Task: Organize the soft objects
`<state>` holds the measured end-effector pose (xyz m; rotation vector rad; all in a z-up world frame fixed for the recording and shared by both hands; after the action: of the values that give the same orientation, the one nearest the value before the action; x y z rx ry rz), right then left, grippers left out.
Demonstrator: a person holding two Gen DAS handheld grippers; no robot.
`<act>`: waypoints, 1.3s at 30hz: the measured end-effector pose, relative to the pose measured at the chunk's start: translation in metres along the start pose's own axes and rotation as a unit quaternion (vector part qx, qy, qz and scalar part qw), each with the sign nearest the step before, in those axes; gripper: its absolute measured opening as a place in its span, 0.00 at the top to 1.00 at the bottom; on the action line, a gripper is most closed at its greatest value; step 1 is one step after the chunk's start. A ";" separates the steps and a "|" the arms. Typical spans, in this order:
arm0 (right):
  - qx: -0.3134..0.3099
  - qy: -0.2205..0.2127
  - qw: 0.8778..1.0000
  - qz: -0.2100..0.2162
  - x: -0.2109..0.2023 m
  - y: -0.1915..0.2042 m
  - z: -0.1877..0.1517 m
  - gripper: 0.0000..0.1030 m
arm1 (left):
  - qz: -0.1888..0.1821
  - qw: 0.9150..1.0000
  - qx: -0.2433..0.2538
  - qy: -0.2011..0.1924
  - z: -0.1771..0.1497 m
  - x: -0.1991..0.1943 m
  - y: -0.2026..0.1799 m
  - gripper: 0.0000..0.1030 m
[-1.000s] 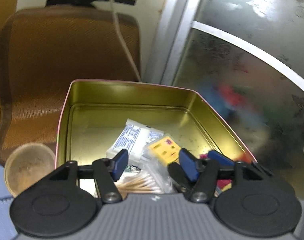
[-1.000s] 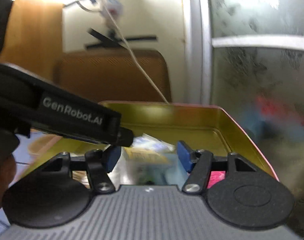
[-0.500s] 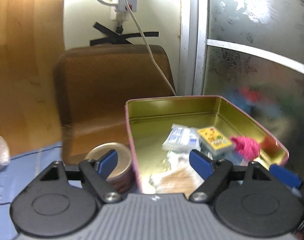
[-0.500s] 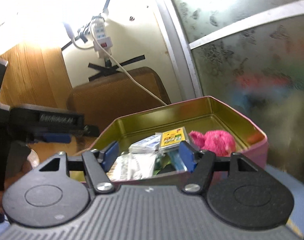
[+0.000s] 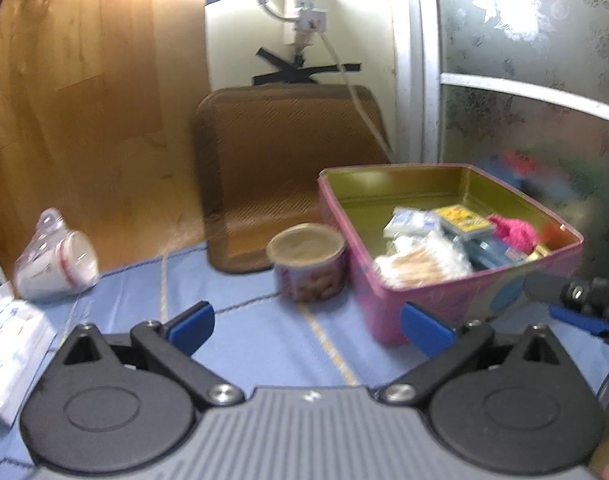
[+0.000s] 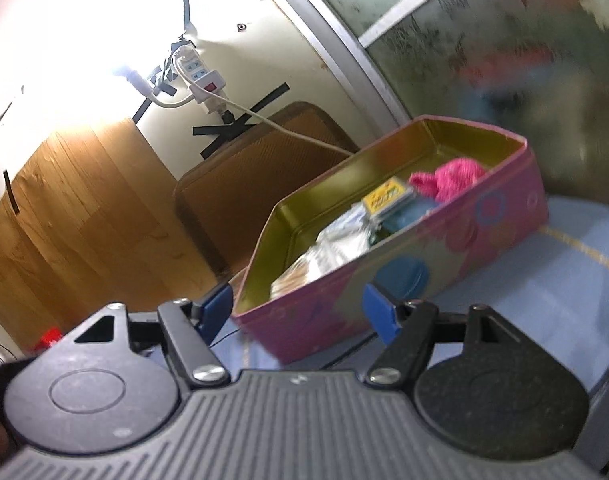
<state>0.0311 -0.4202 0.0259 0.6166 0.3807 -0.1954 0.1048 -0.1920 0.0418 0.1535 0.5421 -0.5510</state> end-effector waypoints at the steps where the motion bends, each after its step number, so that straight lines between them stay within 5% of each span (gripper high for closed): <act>1: 0.002 0.001 1.000 0.000 -0.002 0.003 -0.002 0.28 | 0.008 1.000 -0.001 0.004 -0.003 -0.002 0.002 0.00; 18: -0.039 -0.045 0.998 0.011 -0.024 0.042 -0.012 0.17 | 0.026 0.999 -0.021 0.016 -0.038 -0.017 0.020 0.00; 39: -0.029 -0.037 0.999 0.002 -0.011 0.036 -0.019 0.14 | -0.032 0.997 -0.031 0.057 -0.049 -0.013 -0.001 0.00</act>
<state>0.0262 -0.3796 0.0346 0.5519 0.3132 -0.2011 0.0732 -0.1730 0.0068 0.1089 0.6775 -0.5895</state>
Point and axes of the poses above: each gripper's, at about its wrist camera, not at the fingertips, and x roughly the way its jaws point, y to its left, z to its top, the point moved 4 cm from there along x, roughly the way its jaws point, and after that the axes turned 8 degrees about -z, right-handed, at the moved point
